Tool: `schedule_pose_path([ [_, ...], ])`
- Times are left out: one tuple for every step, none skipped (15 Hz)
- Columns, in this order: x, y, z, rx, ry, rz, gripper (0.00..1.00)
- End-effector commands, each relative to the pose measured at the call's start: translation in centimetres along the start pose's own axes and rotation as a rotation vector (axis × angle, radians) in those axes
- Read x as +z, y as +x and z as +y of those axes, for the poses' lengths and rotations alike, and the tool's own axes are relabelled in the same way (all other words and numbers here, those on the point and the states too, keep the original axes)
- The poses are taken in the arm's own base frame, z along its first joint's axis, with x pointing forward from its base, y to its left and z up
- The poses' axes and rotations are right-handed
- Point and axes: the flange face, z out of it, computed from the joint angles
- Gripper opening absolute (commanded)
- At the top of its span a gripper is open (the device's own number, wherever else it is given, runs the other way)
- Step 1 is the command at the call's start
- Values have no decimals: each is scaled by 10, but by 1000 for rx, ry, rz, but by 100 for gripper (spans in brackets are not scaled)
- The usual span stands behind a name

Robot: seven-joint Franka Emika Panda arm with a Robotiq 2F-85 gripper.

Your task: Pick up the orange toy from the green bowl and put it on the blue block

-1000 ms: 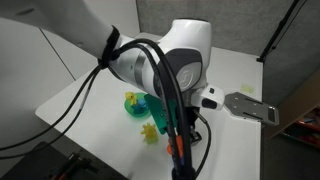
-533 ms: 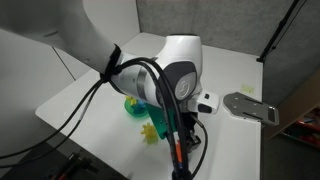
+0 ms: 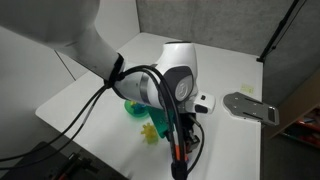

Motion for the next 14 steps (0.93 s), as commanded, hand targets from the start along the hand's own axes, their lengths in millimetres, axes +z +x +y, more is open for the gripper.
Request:
schedule_pose_path([
  [6, 13, -6, 17, -32, 24, 11],
  [9, 15, -8, 18, -41, 27, 11],
  [12, 17, -10, 19, -46, 25, 11],
  [15, 19, -12, 20, -54, 25, 11],
  [17, 21, -15, 22, -64, 29, 11],
  [20, 22, -18, 22, -73, 31, 11],
  [22, 24, -21, 23, -80, 34, 11],
  [24, 25, -25, 24, -87, 36, 11],
  [26, 25, -30, 22, -97, 40, 11],
  [26, 25, -35, 16, -107, 49, 11],
  [27, 25, -39, 12, -114, 54, 11],
  [28, 24, -43, 8, -120, 57, 11],
  [28, 23, -46, 3, -124, 60, 11],
  [27, 22, -48, -5, -123, 60, 11],
])
